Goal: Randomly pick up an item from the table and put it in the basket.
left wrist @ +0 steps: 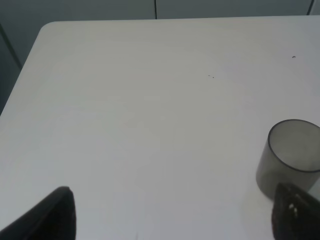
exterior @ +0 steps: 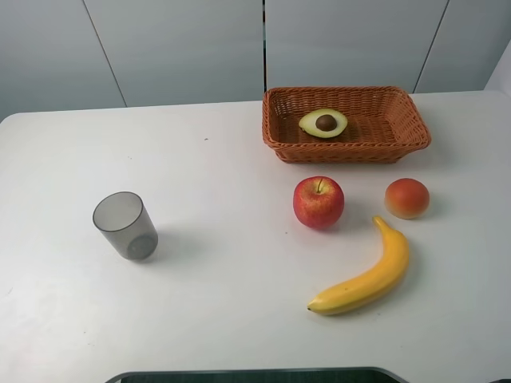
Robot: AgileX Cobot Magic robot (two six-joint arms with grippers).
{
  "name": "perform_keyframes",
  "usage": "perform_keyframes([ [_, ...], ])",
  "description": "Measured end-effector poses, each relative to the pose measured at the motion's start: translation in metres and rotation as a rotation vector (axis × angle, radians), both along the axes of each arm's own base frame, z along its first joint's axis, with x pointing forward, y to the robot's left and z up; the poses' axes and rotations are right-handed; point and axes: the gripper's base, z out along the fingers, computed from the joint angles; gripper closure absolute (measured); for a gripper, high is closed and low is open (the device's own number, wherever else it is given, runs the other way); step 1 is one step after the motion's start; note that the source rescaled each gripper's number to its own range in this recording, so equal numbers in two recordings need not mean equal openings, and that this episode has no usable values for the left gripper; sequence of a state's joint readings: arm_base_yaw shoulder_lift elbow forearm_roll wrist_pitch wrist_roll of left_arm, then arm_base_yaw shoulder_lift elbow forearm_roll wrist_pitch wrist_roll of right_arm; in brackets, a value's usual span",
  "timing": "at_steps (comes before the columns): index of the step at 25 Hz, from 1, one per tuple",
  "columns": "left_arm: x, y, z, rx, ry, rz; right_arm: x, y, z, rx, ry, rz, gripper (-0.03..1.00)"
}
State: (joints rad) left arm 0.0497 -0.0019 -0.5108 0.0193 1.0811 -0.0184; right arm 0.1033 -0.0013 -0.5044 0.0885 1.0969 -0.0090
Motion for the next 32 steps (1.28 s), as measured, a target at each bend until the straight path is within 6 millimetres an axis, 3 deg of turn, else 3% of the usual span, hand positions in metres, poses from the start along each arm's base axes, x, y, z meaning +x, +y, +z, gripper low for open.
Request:
perform_keyframes([
  [32, 0.0000, 0.0000, 0.0000, -0.003, 0.000, 0.002, 0.0000, 0.0000, 0.0000, 0.000, 0.000, 0.000, -0.03],
])
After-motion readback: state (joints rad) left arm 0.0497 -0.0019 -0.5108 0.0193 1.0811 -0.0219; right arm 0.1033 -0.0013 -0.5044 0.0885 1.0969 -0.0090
